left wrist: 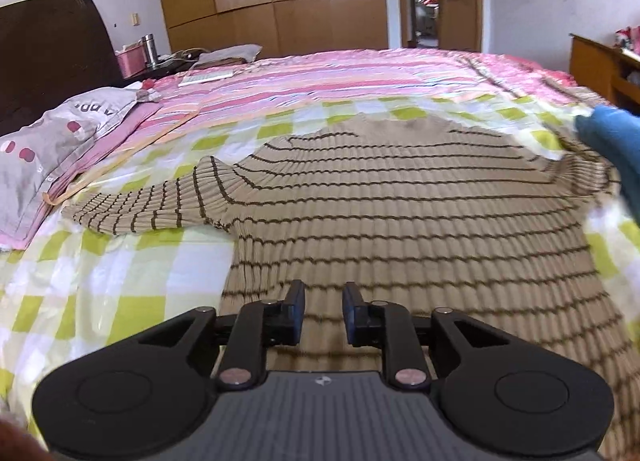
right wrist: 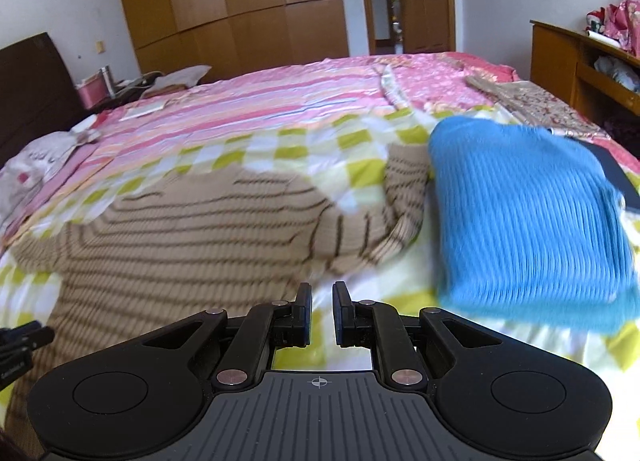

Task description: Fold small clothes

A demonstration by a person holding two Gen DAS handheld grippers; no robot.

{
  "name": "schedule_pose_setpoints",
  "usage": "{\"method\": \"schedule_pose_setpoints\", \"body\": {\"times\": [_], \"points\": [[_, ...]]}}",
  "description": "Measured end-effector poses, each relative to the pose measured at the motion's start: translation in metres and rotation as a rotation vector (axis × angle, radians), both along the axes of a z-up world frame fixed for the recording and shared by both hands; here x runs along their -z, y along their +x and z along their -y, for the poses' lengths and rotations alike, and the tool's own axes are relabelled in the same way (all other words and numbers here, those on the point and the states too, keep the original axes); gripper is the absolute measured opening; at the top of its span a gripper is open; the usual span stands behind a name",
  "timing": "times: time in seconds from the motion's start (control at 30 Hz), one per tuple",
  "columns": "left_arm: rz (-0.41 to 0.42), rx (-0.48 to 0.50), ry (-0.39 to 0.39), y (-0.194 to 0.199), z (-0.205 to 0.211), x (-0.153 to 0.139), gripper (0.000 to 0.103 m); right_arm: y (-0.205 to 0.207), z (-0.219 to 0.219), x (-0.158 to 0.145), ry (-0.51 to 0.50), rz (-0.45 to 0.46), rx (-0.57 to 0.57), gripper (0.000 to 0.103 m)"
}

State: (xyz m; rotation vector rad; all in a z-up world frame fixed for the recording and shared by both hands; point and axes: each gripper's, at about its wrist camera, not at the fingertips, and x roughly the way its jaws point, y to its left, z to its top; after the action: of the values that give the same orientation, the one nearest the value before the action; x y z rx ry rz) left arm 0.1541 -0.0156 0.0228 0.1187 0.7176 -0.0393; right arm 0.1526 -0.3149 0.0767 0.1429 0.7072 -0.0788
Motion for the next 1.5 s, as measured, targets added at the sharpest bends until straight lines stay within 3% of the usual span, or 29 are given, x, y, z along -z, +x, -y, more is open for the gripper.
{"method": "schedule_pose_setpoints", "body": {"times": [0.2, 0.63, 0.83, 1.03, 1.3, 1.5], "points": [[-0.019, -0.041, 0.107, 0.036, 0.008, 0.018, 0.034, 0.054, 0.02, 0.0, -0.02, -0.001, 0.048, 0.014], [-0.014, -0.063, 0.206, 0.064, 0.016, 0.033, 0.065, 0.152, 0.048, 0.028, -0.083, -0.051, 0.111, 0.014], [-0.005, -0.051, 0.084, 0.076, 0.028, 0.021, 0.065, 0.182, 0.053, 0.045, -0.116, -0.088, 0.101, 0.014], [-0.014, -0.039, 0.08, 0.095, 0.048, 0.02, 0.067, 0.205, 0.057, 0.058, -0.155, -0.121, 0.107, 0.019], [-0.049, -0.062, 0.05, 0.097, 0.043, 0.025, 0.067, 0.22, 0.066, 0.074, -0.186, -0.162, 0.139, 0.019], [-0.063, -0.062, 0.016, 0.094, 0.042, 0.026, 0.068, 0.214, 0.07, 0.064, -0.15, -0.136, 0.144, 0.006]]}}
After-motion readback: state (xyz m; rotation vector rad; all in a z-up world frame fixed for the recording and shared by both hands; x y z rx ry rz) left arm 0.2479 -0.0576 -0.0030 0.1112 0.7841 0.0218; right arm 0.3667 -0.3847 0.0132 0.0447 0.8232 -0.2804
